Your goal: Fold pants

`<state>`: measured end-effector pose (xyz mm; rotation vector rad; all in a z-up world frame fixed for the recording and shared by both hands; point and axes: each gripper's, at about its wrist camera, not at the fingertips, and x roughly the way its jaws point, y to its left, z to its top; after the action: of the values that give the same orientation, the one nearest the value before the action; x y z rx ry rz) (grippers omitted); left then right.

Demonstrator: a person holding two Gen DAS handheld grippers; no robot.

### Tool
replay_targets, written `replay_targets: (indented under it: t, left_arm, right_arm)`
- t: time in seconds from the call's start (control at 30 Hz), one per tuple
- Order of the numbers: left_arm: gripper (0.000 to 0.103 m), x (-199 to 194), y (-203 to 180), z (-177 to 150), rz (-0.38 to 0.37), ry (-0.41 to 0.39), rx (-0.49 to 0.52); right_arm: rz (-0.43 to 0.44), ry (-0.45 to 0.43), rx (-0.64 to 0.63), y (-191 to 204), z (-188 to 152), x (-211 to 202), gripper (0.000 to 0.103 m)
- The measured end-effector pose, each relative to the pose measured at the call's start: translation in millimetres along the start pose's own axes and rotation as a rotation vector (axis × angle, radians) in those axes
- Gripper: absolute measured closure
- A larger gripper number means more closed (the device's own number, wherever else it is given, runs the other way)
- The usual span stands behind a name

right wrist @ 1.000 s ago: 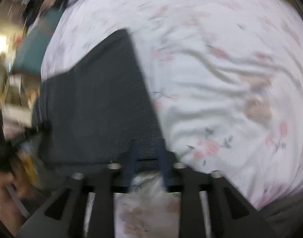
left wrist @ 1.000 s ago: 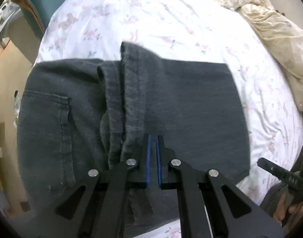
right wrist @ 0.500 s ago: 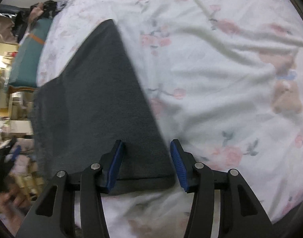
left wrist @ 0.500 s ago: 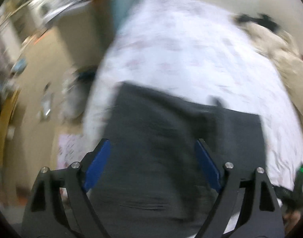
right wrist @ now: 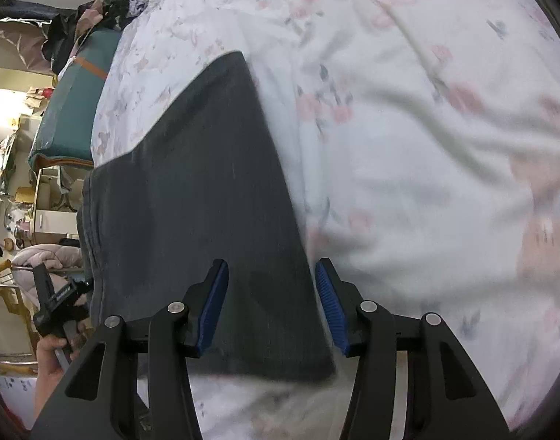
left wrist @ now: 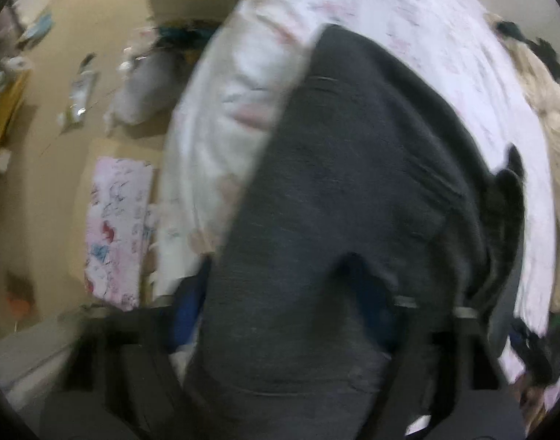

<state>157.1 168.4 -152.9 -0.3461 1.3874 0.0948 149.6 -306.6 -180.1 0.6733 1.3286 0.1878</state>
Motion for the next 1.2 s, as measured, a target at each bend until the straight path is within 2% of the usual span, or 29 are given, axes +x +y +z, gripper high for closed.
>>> replay_targets:
  t: [0.07,0.1,0.13,0.17,0.3,0.33,0.4,0.47,0.5,0.53,0.57,0.6,0.7,0.73,0.77,0.8,0.83,0.9,0.93,1.03,1.13,1.2]
  left_arm:
    - [0.062,-6,-12,-2,0.034,-0.015,0.058]
    - [0.067,-8,-15,-3,0.046,-0.018,0.069]
    - [0.077,-14,-17,-3,0.054,-0.027,0.073]
    - [0.082,-19,-18,-5,0.054,-0.035,0.073]
    - [0.085,-43,-41,-15,0.122,-0.109,0.180]
    - [0.085,-42,-42,-16,0.121,-0.113,0.179]
    - [0.084,-38,-40,-13,0.104,-0.101,0.160]
    - [0.075,-31,-33,-7,0.121,-0.083,0.131]
    - [0.071,-28,-31,-6,0.127,-0.076,0.111]
    - [0.060,-27,-28,-4,0.133,-0.067,0.090]
    - [0.046,-27,-26,-4,0.132,-0.062,0.068]
    - [0.042,-30,-25,-4,0.124,-0.069,0.053]
    - [0.038,-51,-27,-7,0.104,-0.137,0.045]
    - [0.031,-63,-29,-7,0.099,-0.174,0.053]
    - [0.022,-71,-32,-9,0.085,-0.200,0.057]
    - [0.018,-80,-34,-10,0.064,-0.230,0.057]
    - [0.017,-91,-39,-10,0.026,-0.261,0.057]
    - [0.017,-108,-50,-9,-0.101,-0.277,0.078]
    - [0.017,-115,-55,-8,-0.175,-0.271,0.096]
    - [0.017,-135,-75,0,-0.331,-0.233,0.146]
    - [0.017,-152,-93,9,-0.412,-0.204,0.194]
    - [0.016,-152,-106,17,-0.447,-0.137,0.261]
  right_arm:
    - [0.010,0.031,-0.014,1,5,13,0.050]
    - [0.006,0.040,-0.032,2,5,16,0.051]
    - [0.001,0.040,-0.051,4,3,16,0.054]
    - [0.014,0.043,-0.070,8,1,16,0.060]
    - [0.051,0.009,-0.142,27,-4,2,0.063]
    - [0.067,-0.002,-0.139,28,-5,-1,0.063]
    - [0.042,0.008,-0.126,26,-4,5,0.060]
    - [-0.023,0.030,-0.110,19,-7,19,0.060]
    - [-0.041,0.032,-0.113,17,-8,21,0.064]
    - [-0.055,0.022,-0.121,18,-8,21,0.068]
    - [-0.057,0.006,-0.135,22,-8,17,0.079]
    - [-0.052,-0.013,-0.157,28,-10,12,0.086]
    - [-0.015,-0.086,-0.249,53,-19,-13,0.090]
    - [0.004,-0.112,-0.282,65,-23,-23,0.091]
    - [0.022,-0.140,-0.332,82,-28,-35,0.091]
    - [0.037,-0.164,-0.378,97,-33,-44,0.091]
    - [0.056,-0.185,-0.417,112,-38,-52,0.091]
    - [0.097,-0.206,-0.488,148,-48,-63,0.091]
    - [0.121,-0.203,-0.542,172,-55,-66,0.091]
    - [0.152,-0.187,-0.656,218,-71,-61,0.091]
    - [0.177,-0.134,-0.752,265,-89,-40,0.091]
    - [0.177,-0.107,-0.798,289,-103,-18,0.091]
